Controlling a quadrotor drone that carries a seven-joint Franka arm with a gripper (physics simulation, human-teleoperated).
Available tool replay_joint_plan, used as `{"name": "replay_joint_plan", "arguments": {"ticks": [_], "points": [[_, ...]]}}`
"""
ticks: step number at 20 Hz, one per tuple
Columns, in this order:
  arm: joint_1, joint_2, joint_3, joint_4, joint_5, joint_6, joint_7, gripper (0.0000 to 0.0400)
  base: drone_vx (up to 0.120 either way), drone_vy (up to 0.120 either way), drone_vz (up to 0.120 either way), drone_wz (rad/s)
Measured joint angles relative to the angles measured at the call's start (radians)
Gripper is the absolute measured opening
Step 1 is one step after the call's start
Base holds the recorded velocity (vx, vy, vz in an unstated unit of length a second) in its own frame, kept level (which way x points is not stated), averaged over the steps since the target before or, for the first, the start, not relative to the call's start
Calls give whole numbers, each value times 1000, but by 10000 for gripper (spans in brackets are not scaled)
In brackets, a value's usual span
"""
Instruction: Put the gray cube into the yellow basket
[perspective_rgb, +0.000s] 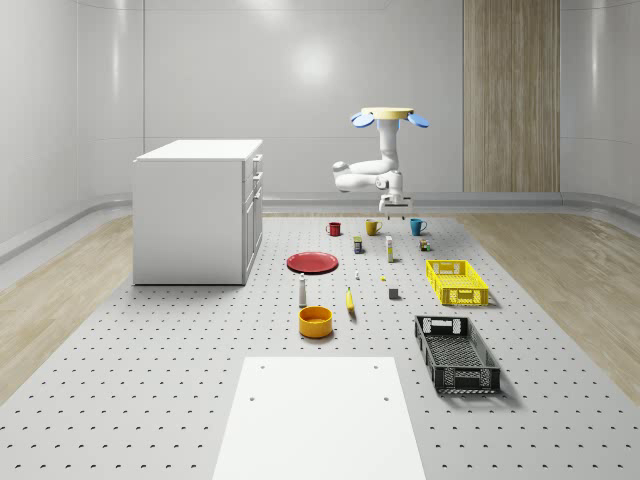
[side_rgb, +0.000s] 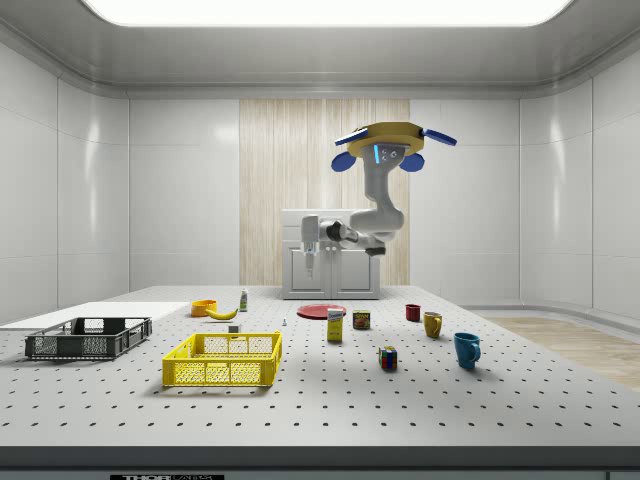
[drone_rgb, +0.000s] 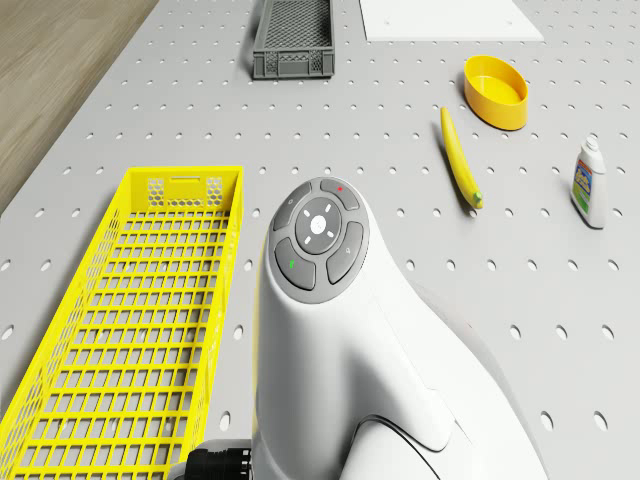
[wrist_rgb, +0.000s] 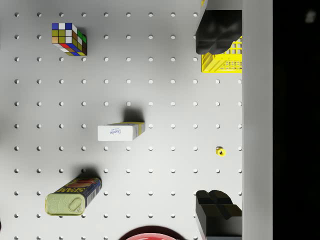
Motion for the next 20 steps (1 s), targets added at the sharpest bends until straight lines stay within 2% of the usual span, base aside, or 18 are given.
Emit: {"name": "replay_joint_plan", "arguments": {"ticks": [5,11,17,20], "points": [[-4,-16,3,1,7,14,3,400,120,0,-104,0],[-8,-33,7,2,15,31,7,400,120,-53,0,0],[-12,-50,10,3,22,46,11,400,120,-120,0,0],[-14,-57,11,3,25,53,12,400,120,0,0,0]]}}
